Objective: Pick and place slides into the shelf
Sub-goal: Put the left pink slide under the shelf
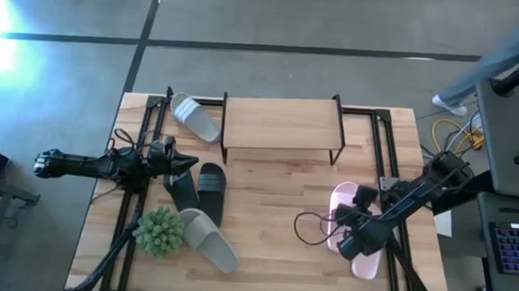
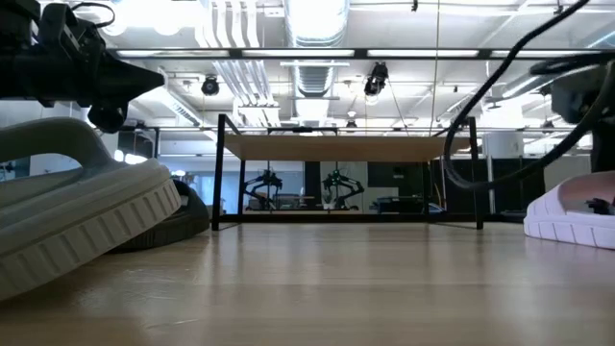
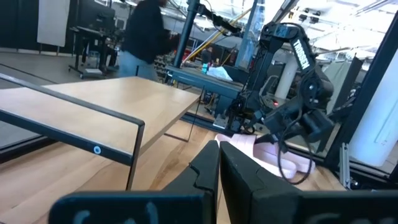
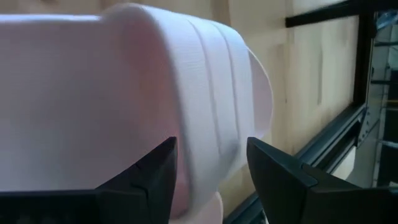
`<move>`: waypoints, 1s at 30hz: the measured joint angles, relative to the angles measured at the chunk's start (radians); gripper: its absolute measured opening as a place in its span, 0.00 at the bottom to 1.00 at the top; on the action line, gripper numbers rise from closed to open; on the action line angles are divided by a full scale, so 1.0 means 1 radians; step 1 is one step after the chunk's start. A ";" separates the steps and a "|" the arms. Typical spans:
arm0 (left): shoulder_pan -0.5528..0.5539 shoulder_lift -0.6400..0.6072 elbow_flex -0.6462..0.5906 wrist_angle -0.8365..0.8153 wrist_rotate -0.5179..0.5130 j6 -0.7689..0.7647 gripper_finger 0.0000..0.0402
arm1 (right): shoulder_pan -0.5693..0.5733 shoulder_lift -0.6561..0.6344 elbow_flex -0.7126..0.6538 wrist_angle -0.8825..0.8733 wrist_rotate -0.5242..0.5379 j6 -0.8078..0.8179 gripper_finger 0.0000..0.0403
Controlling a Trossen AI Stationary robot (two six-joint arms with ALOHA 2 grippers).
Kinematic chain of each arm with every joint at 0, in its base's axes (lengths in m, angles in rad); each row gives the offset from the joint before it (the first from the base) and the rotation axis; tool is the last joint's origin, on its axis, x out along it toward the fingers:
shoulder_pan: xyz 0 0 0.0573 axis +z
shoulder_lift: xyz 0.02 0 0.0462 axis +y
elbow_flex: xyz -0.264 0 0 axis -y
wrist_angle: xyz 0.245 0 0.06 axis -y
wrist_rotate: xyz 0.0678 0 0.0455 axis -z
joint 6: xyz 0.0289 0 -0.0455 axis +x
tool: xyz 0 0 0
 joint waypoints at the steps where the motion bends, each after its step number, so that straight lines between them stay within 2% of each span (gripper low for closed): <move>1: 0.000 -0.001 0.000 -0.003 0.000 0.000 0.00 | -0.009 0.000 -0.008 0.001 0.000 0.003 0.45; 7: 0.000 -0.002 0.000 -0.002 0.000 0.000 0.00 | -0.053 -0.001 -0.034 0.008 0.039 0.009 0.35; 16: 0.000 0.004 0.000 -0.003 0.000 0.000 0.00 | -0.115 -0.001 -0.050 0.083 0.086 -0.073 0.05; 19: 0.000 0.004 0.000 -0.003 0.000 0.000 0.00 | -0.118 -0.003 -0.035 0.120 0.102 -0.102 0.03; 24: 0.000 0.004 0.000 -0.002 0.000 0.000 0.00 | -0.121 -0.039 0.030 0.227 0.193 -0.184 0.03; 27: 0.000 0.004 0.000 -0.002 0.000 0.000 0.00 | -0.142 -0.072 0.058 0.335 0.241 -0.291 0.02; 30: 0.000 0.004 0.000 -0.002 0.000 0.000 0.00 | -0.203 -0.099 0.058 0.465 0.230 -0.440 0.02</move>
